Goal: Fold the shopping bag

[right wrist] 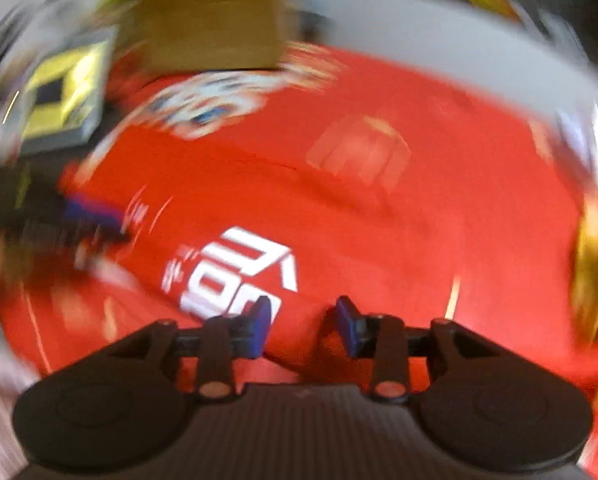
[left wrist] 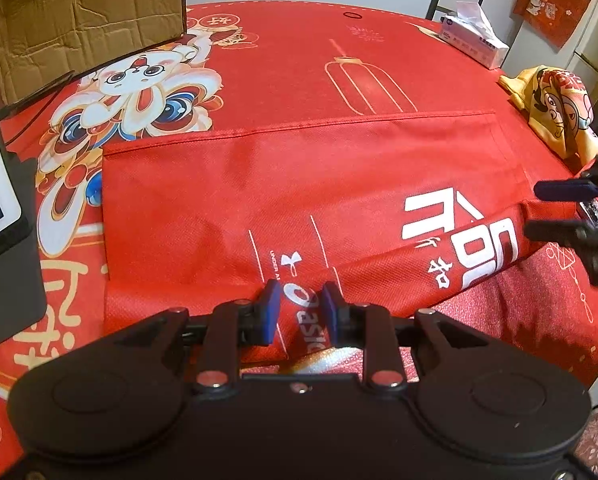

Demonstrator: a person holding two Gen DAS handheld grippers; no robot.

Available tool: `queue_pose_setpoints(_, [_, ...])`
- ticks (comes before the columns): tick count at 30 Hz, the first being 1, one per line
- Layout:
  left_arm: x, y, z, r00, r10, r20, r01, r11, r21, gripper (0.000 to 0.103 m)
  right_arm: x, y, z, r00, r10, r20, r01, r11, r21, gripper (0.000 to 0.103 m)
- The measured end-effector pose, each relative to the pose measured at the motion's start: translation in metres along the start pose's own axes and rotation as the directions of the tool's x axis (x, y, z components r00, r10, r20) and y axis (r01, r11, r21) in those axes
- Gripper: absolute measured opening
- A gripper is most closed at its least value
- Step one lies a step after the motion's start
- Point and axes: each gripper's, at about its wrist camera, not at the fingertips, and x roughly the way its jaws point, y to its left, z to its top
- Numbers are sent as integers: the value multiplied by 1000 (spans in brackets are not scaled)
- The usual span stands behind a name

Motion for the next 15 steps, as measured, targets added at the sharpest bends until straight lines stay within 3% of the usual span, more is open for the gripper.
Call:
queue_pose_setpoints(2, [0,0,0,1000,-2,-3,2,1000,-6,25,-5,18,-7,1000,-1,28,7,976,-218,35])
queue_pose_setpoints(5, [0,2,1,1000,-6,-7,6,1000,-21,25,-5,41,-22,999,-1,46,22,887,-461,37])
queue_pose_setpoints(8, [0,3,2,1000,-14,-12,14,999,-37,25,2,53,-32,997,-23,72,61,801,-595,37])
queue_pose_setpoints(15, [2,10,5,999,-39,-29,37,997,-63,25,23,68,-50,988,-67,137,148,635,-759,38])
